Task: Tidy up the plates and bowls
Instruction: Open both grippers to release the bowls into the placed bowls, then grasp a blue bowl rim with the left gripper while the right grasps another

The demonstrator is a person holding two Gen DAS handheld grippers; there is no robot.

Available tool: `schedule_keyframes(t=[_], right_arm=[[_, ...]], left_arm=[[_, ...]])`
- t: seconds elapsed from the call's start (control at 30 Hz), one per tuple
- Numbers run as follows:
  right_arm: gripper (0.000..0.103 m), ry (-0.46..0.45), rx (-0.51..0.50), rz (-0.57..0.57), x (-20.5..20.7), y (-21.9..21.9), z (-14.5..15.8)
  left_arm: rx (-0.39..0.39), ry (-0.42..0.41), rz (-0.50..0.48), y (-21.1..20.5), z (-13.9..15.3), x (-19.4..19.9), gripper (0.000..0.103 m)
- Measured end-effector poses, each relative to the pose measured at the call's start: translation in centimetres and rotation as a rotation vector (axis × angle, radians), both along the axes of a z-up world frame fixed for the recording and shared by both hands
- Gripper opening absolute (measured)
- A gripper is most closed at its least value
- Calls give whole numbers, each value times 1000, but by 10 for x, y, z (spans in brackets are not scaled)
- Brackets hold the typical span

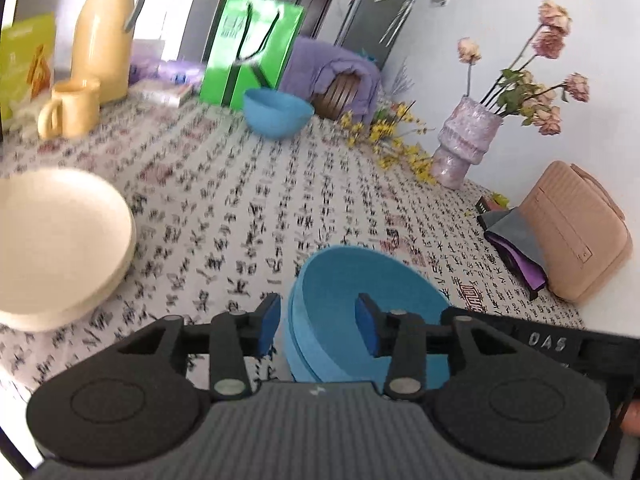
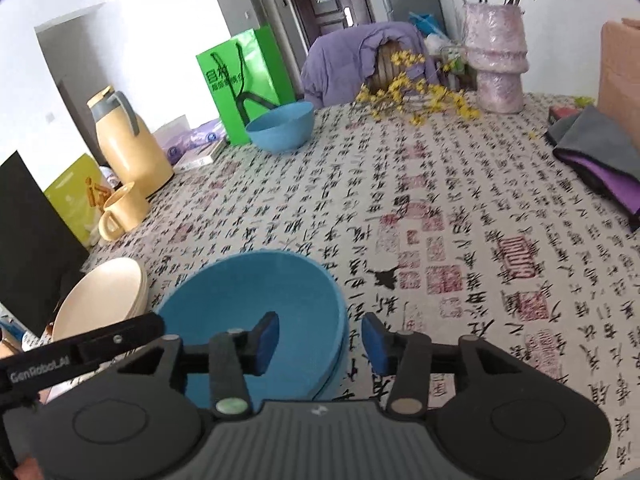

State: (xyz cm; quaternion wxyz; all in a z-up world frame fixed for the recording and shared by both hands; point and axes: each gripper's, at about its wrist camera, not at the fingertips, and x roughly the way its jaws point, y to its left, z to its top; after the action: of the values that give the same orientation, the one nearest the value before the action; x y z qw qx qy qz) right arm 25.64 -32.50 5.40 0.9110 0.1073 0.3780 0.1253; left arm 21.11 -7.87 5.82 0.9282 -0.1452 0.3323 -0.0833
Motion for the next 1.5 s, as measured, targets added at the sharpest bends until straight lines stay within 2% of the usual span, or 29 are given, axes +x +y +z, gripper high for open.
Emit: schedule_keyframes(t=[0.07,0.23,0.3,0.4,0.5,0.63,0.73,0.83,1.1,1.3,1.5], right_arm=[[53,-25,-3,-3,-5,-2,4],[70,-133,-55,-14,-25,4,9],[78,-192,-67,-14,-36,9,9],[83,-271,-68,2,-53,17,3],[83,-356,-75,5,-75,30,-8],[83,-416,-54,5,-102,43,-22],[84,-440,-66,15,-115,48,-29],[89,-440,-71,4,-121,48,-33],[90,-418,-61,-23,-124,39,-42],[90,-429,-57,-32,-121,35,-42],[90,-451,-43,-5,-99,28,-24]], left_arm=[[23,-31,-8,3,1,-5,57],[117,-133,15,22,-2,-26,69],[158,-191,21,32,-2,-39,79],[215,-264,41,47,-5,-57,87],[227,-268,82,63,-12,-68,92],[219,-230,136,80,-22,-74,92],[234,-234,144,87,-26,-81,95],[249,-253,134,86,-28,-89,97],[266,-274,111,81,-33,-97,101],[271,-275,108,82,-34,-91,102],[278,-289,111,89,-21,-64,102]])
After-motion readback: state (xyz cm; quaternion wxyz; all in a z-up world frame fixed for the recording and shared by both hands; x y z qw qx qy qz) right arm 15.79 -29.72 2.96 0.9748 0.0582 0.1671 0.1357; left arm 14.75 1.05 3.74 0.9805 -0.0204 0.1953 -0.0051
